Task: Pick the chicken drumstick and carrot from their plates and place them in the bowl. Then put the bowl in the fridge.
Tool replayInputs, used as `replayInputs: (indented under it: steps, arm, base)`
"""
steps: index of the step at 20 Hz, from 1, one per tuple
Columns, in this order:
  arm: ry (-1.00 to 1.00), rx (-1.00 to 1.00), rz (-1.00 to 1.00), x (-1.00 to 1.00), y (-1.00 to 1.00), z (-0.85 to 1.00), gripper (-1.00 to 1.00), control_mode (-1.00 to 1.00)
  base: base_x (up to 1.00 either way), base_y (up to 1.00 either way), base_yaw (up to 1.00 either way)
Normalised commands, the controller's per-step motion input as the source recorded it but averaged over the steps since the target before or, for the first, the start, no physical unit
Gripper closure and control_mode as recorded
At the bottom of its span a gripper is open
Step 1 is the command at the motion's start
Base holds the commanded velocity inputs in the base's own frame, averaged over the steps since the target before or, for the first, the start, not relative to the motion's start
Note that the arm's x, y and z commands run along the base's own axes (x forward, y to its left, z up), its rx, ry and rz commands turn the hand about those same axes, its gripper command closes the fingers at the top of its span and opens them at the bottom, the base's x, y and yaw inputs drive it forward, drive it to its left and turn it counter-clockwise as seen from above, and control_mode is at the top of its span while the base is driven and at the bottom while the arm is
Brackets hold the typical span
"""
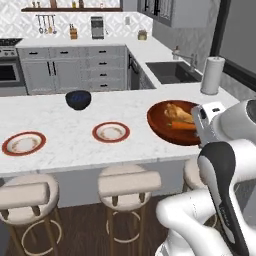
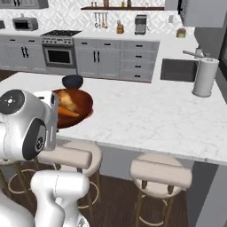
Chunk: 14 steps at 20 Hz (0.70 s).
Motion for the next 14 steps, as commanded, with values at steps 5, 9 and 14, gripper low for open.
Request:
replayInputs:
  steps: [5, 9, 14]
  arm:
    - [0.00, 0.00, 0.00, 0.00, 0.00, 0.00, 1.00, 1.00]
    - [0.00, 0.00, 0.00, 0.00, 0.00, 0.00, 1.00, 1.00]
    - [0.00, 0.00, 0.00, 0.00, 0.00, 0.00, 1.00, 1.00]
  base:
    - [-0.04, 1.00, 0.59]
    - [0.00, 1.00, 0.47]
    - [0.00, 1.00, 0.36]
